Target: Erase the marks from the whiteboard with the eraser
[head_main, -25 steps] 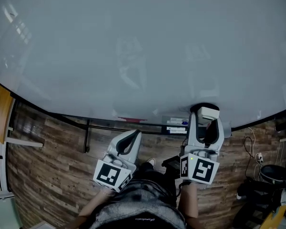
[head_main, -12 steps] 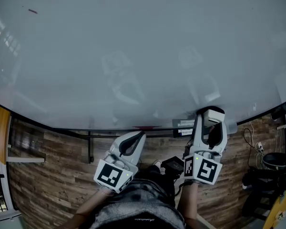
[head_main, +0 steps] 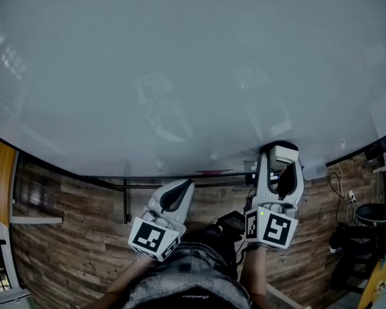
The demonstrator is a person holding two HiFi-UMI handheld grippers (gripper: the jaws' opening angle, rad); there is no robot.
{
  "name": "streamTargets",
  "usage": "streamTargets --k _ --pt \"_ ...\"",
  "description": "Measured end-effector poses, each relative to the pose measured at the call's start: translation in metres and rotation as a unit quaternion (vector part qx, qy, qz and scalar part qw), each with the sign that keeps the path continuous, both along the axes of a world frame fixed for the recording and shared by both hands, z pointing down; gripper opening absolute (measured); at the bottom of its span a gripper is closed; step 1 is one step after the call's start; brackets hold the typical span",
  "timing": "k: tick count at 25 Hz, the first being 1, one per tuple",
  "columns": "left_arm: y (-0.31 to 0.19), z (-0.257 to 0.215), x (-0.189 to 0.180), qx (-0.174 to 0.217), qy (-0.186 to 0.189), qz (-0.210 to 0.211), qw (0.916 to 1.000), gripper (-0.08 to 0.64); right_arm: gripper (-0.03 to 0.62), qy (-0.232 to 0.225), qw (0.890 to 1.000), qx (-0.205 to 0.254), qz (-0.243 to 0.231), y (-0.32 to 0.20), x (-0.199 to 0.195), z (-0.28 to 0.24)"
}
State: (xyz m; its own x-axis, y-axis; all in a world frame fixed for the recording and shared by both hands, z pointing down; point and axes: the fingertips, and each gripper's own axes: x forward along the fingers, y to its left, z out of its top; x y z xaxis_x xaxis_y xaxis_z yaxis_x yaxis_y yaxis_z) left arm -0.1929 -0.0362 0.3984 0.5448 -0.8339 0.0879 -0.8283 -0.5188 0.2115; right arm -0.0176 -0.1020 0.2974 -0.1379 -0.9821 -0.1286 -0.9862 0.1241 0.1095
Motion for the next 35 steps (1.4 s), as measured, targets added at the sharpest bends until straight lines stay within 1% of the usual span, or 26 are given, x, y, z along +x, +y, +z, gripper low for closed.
streamTargets --k 4,9,13,18,21,25,32,35 --pt "0.005 -0.001 -0.021 0.004 0.0 -0.002 1.0 0.003 0.261 0.002 1.0 0.001 -0.001 0.006 -0.022 -0.001" --pt "0.009 0.001 -0.059 0.008 0.0 -0.004 1.0 0.003 0.261 0.001 1.0 0.003 -0.001 0.011 -0.06 0.0" --pt "0.016 0.004 -0.079 0.006 0.0 -0.002 1.0 0.003 0.261 -0.001 1.0 0.004 -0.001 0.018 -0.083 0.001" --pt "0.014 0.027 -0.139 -0.001 0.001 -0.004 1.0 0.003 0.261 0.002 1.0 0.002 -0.008 0.011 -0.147 0.02" --pt "0.017 0.026 -0.161 -0.002 0.001 -0.008 1.0 0.003 0.261 0.003 1.0 0.002 -0.018 0.014 -0.175 0.018" --pt "0.024 0.018 -0.168 0.0 -0.001 -0.014 0.9999 0.003 0.261 0.01 1.0 0.007 -0.023 0.019 -0.189 0.009" --pt "0.034 0.005 -0.17 -0.003 -0.006 -0.048 0.9988 0.003 0.261 0.008 0.999 0.019 -0.037 0.028 -0.197 -0.008" --pt "0.039 0.003 -0.183 -0.002 -0.005 -0.064 0.998 0.003 0.261 0.014 0.998 0.025 -0.056 0.035 -0.219 -0.013"
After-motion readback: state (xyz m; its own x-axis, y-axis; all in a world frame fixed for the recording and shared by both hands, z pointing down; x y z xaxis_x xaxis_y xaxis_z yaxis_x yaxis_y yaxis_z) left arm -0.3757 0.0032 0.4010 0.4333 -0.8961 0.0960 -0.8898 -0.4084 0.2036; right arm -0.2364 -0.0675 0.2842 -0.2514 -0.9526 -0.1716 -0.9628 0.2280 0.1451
